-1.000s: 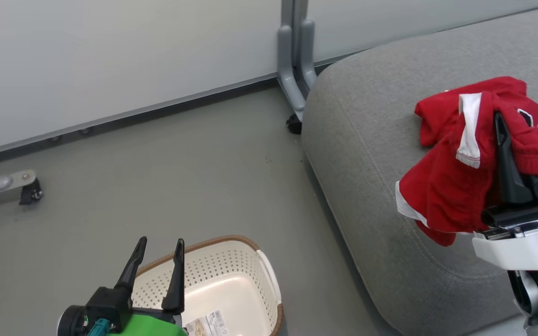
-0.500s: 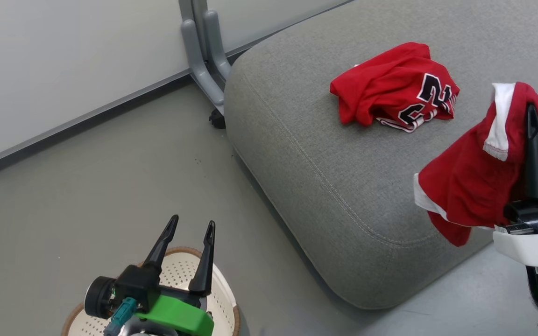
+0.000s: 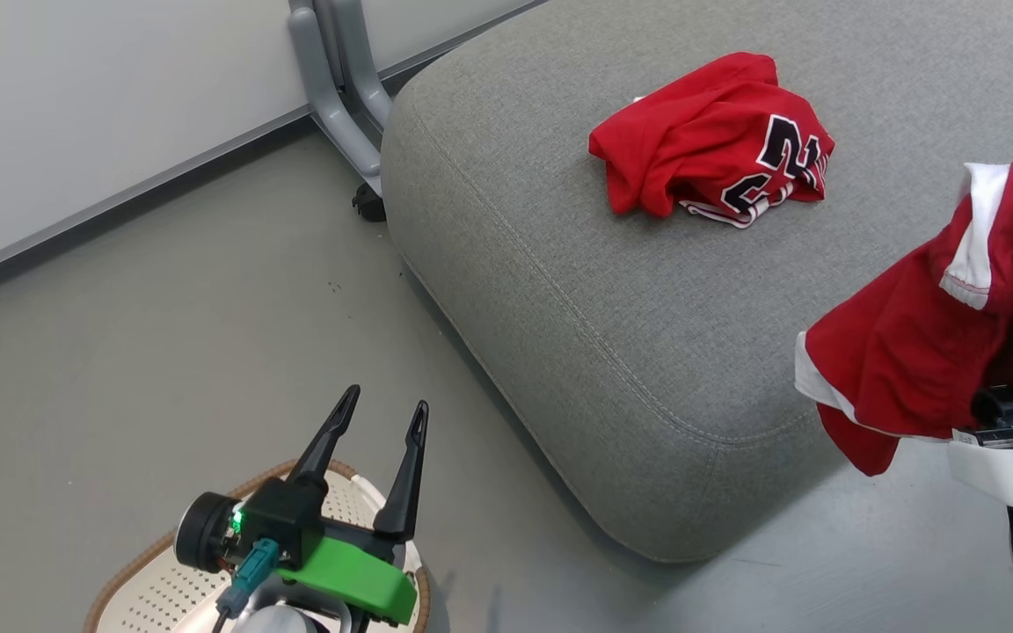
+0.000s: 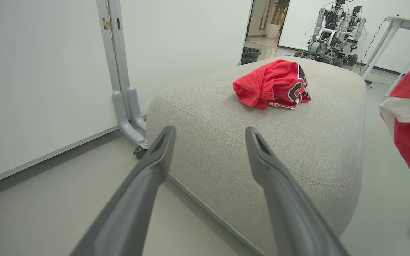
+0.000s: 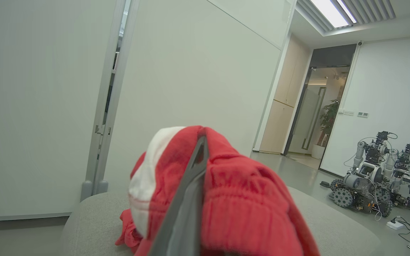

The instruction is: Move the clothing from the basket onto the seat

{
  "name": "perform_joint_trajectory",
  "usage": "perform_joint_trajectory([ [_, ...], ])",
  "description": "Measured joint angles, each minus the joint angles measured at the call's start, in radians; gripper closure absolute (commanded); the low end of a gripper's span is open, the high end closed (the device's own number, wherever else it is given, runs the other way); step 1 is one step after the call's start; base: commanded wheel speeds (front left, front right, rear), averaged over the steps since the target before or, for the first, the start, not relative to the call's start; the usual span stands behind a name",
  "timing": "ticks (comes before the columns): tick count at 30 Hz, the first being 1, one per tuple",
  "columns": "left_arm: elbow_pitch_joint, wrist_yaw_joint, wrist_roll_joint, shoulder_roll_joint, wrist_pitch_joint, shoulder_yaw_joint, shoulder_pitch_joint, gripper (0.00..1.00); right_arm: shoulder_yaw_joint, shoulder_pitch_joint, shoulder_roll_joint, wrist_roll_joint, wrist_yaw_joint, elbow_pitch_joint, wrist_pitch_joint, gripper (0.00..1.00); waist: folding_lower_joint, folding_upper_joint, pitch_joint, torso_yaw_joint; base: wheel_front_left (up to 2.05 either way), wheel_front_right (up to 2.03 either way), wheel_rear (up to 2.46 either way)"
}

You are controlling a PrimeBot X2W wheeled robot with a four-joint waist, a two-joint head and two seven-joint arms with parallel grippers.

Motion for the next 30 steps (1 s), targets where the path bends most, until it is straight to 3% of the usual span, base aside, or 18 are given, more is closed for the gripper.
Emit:
perform_joint_trajectory([
  [5,-0.006,0.000,-0.001,-0.001,0.000,0.006,0.002,0.00,0.009,-0.004,-0.007,-0.001,0.000,0.002,0.000,1.00,0.0000,0.0000,0.000,0.001,0.00,0.00,0.00],
  [12,-0.026,0.000,0.002,-0.007,0.000,0.005,0.027,0.00,0.031,-0.076,-0.072,-0.004,0.000,0.002,0.000,1.00,0.0000,0.0000,0.017,-0.002,0.00,0.00,0.00],
  [18,-0.053,0.000,0.019,0.018,0.000,0.014,-0.001,0.00,0.026,-0.243,-0.147,0.003,0.000,-0.006,0.000,1.00,0.0000,0.0000,0.082,-0.001,0.00,0.00,0.00],
  [24,-0.097,0.000,0.041,0.063,0.000,-0.014,-0.078,0.00,-0.042,-0.439,-0.223,0.016,0.000,-0.001,0.000,1.00,0.0000,0.0000,0.180,0.007,0.00,0.00,0.00],
  [30,-0.110,0.000,0.053,0.114,0.000,-0.040,-0.150,0.00,-0.093,-0.608,-0.298,0.041,0.000,0.070,0.000,1.00,0.0000,0.0000,0.284,0.028,0.00,0.00,0.00],
])
